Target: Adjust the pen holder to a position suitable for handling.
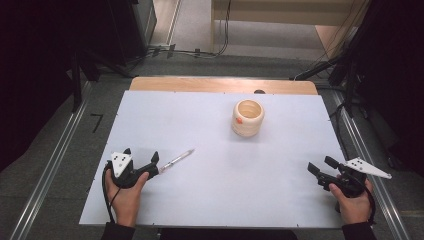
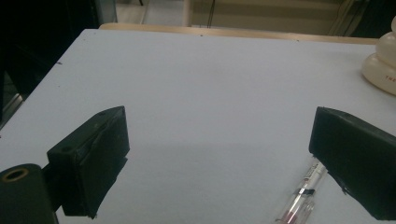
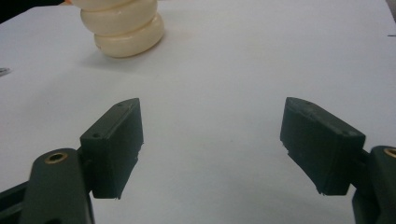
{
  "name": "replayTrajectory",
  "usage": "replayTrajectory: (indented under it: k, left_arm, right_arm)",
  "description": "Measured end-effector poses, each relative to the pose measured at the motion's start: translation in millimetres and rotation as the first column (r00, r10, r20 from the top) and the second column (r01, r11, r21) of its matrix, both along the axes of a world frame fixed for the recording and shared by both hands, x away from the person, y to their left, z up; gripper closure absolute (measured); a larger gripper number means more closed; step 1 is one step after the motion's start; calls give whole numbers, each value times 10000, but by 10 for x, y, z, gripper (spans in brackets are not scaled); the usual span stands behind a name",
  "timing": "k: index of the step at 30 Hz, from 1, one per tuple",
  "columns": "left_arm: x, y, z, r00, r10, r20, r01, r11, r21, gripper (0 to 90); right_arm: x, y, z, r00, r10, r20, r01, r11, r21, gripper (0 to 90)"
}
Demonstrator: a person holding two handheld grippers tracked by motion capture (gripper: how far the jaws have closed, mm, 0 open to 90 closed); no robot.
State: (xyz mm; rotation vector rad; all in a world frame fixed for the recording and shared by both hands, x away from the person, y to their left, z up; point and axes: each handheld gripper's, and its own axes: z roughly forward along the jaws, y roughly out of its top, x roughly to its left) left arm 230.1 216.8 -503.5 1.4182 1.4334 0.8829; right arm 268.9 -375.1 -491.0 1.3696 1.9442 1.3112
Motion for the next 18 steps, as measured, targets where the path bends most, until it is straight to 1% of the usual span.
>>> replayTrajectory:
  k: [5,9,11,14,18]
  left_arm:
    - [-33,-7,14,9999,60,89,-60,10000,55,55]
    - [-43,-15,12,10000,31,7,-31,9999,120,55]
    - [-43,-7,11,10000,36,63,-37,10000,55,55]
    - [-44,2,12,10000,76,32,-76,10000,54,55]
    - [-37,-2,16,10000,47,68,-47,10000,74,55]
  right_arm:
    - [1,14,-1,10000,70,-23,-70,10000,69,199]
    - [1,10,2,10000,90,-1,-90,9999,71,199]
    - [1,18,5,10000,80,-16,-80,10000,60,199]
    - [3,29,1,9999,136,11,-136,9999,-9,199]
    - [-5,25,4,9999,134,29,-134,9999,19,198]
